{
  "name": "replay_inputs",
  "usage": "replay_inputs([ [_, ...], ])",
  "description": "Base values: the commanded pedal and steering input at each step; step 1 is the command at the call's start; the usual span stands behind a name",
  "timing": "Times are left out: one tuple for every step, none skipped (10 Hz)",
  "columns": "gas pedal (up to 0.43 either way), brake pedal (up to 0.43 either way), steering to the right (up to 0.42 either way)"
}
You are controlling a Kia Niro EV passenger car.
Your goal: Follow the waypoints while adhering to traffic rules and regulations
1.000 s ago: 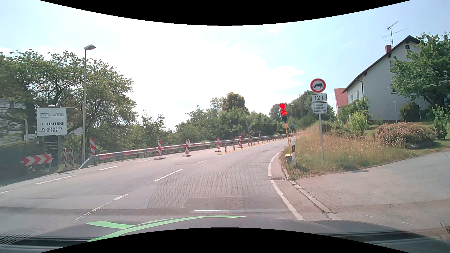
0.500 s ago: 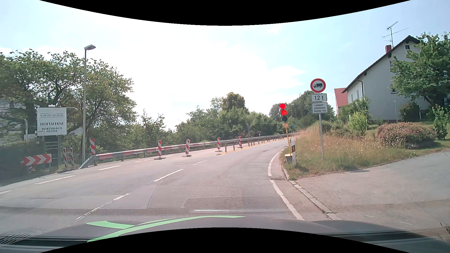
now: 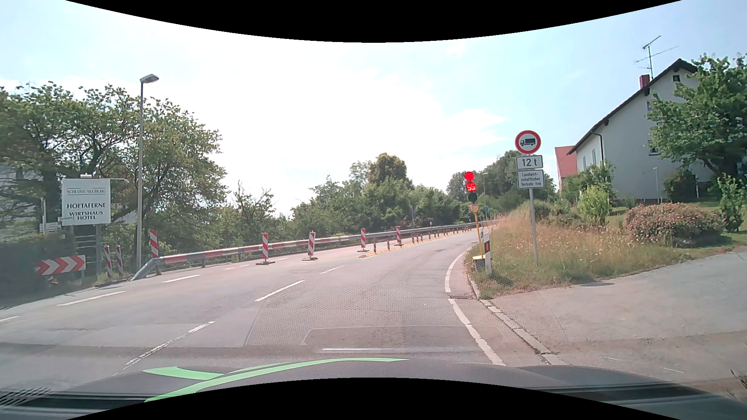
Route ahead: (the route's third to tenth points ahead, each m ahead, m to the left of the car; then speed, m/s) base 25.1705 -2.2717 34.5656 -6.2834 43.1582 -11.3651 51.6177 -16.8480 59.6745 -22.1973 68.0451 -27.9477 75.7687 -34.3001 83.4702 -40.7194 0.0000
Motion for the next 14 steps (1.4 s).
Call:
replay_inputs([
  [0.0,0.317,0.072],
  [0.0,0.317,0.072],
  [0.0,0.311,0.072],
  [0.0,0.311,0.071],
  [0.0,0.317,0.071],
  [0.0,0.317,0.072],
  [0.0,0.317,0.072],
  [0.0,0.317,0.071],
  [0.0,0.317,0.071],
  [0.0,0.317,0.071],
  [0.0,0.317,0.072],
  [0.0,0.317,0.072],
  [0.0,0.317,0.072],
  [0.0,0.317,0.072],
])
